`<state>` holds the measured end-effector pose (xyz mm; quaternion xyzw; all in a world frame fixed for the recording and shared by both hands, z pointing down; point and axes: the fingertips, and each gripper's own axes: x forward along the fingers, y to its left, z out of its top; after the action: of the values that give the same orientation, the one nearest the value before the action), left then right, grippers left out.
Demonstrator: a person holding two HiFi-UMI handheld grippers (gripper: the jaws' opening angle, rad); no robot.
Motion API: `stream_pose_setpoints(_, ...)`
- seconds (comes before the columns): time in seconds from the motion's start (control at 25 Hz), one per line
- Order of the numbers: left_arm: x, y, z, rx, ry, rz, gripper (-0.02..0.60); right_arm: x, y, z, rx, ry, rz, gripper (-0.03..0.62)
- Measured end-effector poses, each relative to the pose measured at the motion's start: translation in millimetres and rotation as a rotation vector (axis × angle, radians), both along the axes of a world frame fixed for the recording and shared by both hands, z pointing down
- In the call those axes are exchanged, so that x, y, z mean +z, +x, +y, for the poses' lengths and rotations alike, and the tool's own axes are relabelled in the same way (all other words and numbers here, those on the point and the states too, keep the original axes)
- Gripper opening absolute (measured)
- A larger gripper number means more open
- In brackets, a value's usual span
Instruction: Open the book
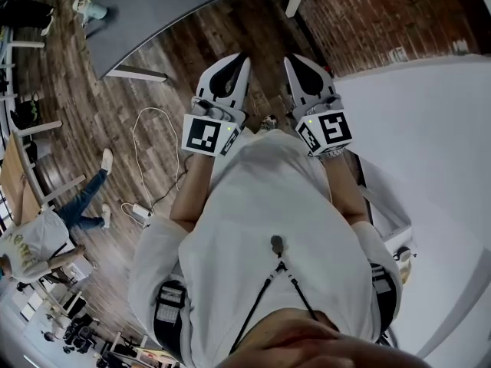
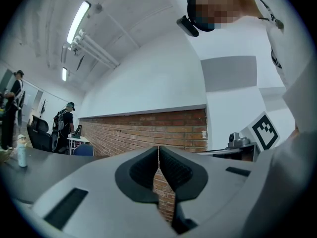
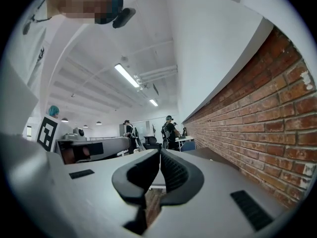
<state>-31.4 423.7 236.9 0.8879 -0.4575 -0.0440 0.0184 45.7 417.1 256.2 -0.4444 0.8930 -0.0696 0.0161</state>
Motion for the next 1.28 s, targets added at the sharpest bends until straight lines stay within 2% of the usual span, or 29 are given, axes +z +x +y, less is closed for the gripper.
stream_pose_setpoints(0.36,1.0,24.3,-5.4,-0.001,0.006,0.003,0.026,-3.8,28.8,-3.1,0.016,0.016,0.008,0.038)
stream_pose_setpoints(0.6,-0.7,29.7,-13.9,0.015,0.017,0.005,0.026,-3.8,34.2,-11.9,0.029,0.019,0.020,0.038)
stream_pose_setpoints(0.88,-5.9,29.3,-48.6,0.028,0.039,0.015,0.026,-6.7,31.9,-38.7,0.039,0.028,0.025,0.038)
stream_pose_setpoints(1.28,11.1,29.4,-119.1,0.047,-0.002,-0.008,0.026,9.0,29.6,-107.8,0.050,-0.017,0.022,0.038)
